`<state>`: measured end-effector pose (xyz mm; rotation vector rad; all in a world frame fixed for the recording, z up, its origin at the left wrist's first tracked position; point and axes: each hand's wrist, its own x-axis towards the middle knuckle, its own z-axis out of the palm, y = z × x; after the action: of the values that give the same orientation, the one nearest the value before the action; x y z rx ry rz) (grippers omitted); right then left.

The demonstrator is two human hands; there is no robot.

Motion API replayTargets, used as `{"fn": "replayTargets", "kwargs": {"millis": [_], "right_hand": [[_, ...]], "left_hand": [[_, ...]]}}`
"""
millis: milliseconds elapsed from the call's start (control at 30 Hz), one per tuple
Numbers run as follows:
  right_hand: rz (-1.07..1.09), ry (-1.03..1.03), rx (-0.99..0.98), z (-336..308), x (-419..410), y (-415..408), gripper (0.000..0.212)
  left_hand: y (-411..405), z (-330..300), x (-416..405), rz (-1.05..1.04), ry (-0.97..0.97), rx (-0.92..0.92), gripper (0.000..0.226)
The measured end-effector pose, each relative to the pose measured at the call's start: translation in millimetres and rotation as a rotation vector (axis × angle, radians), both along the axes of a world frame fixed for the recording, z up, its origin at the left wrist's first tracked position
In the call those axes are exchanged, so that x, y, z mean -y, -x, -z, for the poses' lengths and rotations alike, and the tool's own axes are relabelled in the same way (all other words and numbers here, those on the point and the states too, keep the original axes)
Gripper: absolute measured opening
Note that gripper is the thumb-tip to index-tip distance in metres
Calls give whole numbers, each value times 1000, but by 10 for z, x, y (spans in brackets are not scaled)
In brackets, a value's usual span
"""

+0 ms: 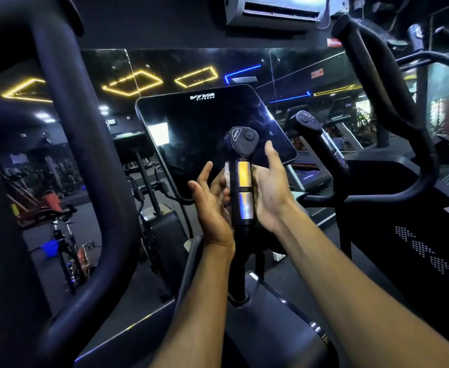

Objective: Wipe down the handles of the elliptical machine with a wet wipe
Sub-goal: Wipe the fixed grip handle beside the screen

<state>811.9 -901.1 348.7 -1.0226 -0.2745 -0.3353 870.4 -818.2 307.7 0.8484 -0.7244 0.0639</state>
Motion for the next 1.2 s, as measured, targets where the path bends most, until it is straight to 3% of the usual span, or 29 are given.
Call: {"fn": "replayTargets", "kwargs": {"millis": [67, 200, 333, 433, 533, 633, 733, 800, 933, 1200], "right_hand": [[-22, 23, 2, 114, -15, 36, 90], [-64, -3, 8, 190, -2, 102, 94], [-19, -161, 100, -226, 151, -43, 103], [96, -172, 107, -545, 225, -117, 95], [407, 163, 66, -697, 327, -223, 82], [614, 762, 106, -936, 369, -253, 74], [559, 1296, -37, -1244, 280, -235, 74], [403, 1416, -150, -1392, 238, -278, 74], [116, 1061, -296, -1348, 358, -354, 68], [168, 196, 174, -843, 336, -467, 62]], "left_hand": [[5, 4, 1, -9, 5, 28, 118], [51, -35, -14, 19, -27, 1, 117], [80, -31, 11, -6, -68, 1, 78], [88, -38, 25, -15, -119, 55, 66], [33, -15, 38, -3, -187, 41, 65], [16, -23, 53, -28, -255, 38, 73], [38, -34, 81, 24, -296, -10, 60], [35, -31, 77, 72, -325, 10, 45], [16, 0, 62, 106, -363, 48, 38], [47, -20, 74, 140, -348, 23, 33]]}}
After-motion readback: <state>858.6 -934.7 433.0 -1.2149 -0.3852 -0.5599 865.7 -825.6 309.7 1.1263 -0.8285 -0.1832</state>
